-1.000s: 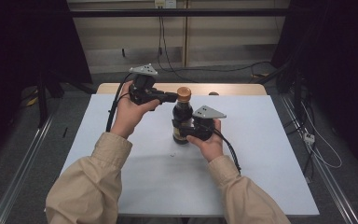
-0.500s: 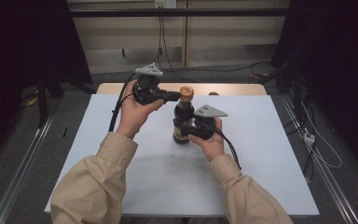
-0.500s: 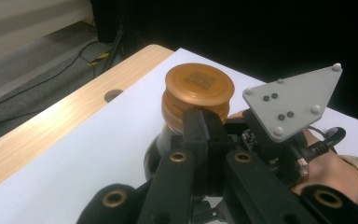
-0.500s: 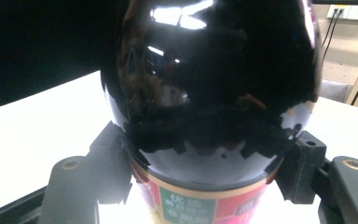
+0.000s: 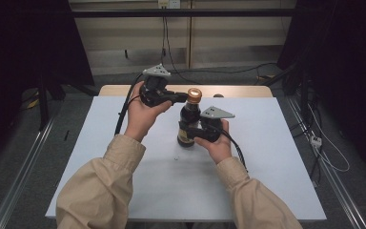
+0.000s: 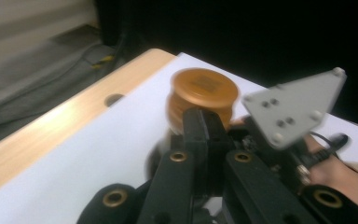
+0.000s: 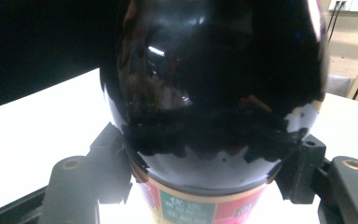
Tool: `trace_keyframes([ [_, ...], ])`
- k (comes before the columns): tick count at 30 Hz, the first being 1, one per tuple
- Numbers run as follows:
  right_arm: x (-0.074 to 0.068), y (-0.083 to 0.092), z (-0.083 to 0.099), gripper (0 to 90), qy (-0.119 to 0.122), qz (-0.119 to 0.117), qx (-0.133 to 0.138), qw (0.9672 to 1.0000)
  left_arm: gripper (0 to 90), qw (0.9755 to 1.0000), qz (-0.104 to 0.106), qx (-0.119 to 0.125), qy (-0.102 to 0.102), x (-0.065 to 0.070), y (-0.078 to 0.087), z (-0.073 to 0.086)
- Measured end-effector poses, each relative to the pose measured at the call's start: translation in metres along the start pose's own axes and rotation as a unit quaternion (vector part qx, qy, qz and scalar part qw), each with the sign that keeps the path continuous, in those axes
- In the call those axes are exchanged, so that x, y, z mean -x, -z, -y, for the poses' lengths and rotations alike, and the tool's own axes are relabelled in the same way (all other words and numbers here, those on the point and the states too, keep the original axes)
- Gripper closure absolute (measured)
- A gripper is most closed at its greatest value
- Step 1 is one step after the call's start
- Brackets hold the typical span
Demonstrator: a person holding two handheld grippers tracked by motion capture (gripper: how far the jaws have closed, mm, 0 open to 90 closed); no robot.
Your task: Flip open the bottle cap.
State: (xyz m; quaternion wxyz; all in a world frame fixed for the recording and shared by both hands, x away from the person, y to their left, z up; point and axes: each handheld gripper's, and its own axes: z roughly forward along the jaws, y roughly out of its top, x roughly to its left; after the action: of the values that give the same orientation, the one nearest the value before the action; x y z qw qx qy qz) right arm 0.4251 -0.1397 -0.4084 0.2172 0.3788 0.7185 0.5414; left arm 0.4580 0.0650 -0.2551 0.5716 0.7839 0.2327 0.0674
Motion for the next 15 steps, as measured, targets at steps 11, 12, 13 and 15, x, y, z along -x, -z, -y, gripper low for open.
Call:
trace_keyframes([
  [11,-0.011,-0.004,-0.001,32.0,0.034,0.006,-0.005,0.9994,90.0,0.9972,-0.025,-0.06,-0.039,0.007,0.009,-0.021],
  [12,-0.012,-0.005,-0.001,31.9,0.038,0.006,-0.005,0.9993,90.0,0.9973,-0.023,-0.06,-0.035,0.005,0.011,-0.018],
  [13,-0.012,-0.006,-0.002,31.9,0.037,0.005,-0.006,0.9993,90.0,0.9974,-0.024,-0.06,-0.031,0.004,0.013,-0.016],
  [15,-0.01,-0.007,-0.002,31.8,0.03,0.003,-0.004,0.9995,90.0,0.9977,-0.022,-0.06,-0.024,0.001,0.017,-0.012],
])
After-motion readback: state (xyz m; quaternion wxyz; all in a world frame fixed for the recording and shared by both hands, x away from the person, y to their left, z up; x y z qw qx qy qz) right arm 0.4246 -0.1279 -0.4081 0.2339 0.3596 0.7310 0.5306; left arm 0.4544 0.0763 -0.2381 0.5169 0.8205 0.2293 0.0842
